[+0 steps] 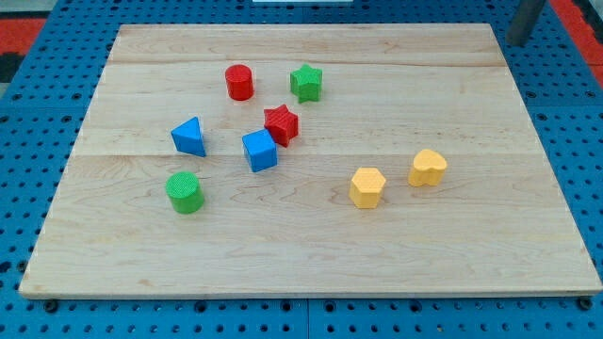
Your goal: Move the yellow blocks closer to the red blocks
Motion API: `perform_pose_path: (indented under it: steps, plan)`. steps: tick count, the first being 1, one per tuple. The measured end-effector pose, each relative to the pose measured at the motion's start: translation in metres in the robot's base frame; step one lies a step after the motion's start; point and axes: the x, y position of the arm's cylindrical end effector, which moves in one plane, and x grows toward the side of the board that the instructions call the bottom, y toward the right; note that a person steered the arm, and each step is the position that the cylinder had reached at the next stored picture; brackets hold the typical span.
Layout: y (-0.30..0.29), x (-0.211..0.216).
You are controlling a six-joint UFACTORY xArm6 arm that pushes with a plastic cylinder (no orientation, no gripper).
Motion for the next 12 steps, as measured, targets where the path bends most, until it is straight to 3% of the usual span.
perform_pose_path:
  steps: [2,4,5,8,9,10,11,12]
  plan:
    - [-0.142,0.100]
    - [-0.102,0.163]
    - [-0.136,0.207]
    - [-0.145,0.216]
    - [-0.171,0.241]
    - [-0.136,0.264]
    - [-0.140,0.287]
    - [-0.197,0.295]
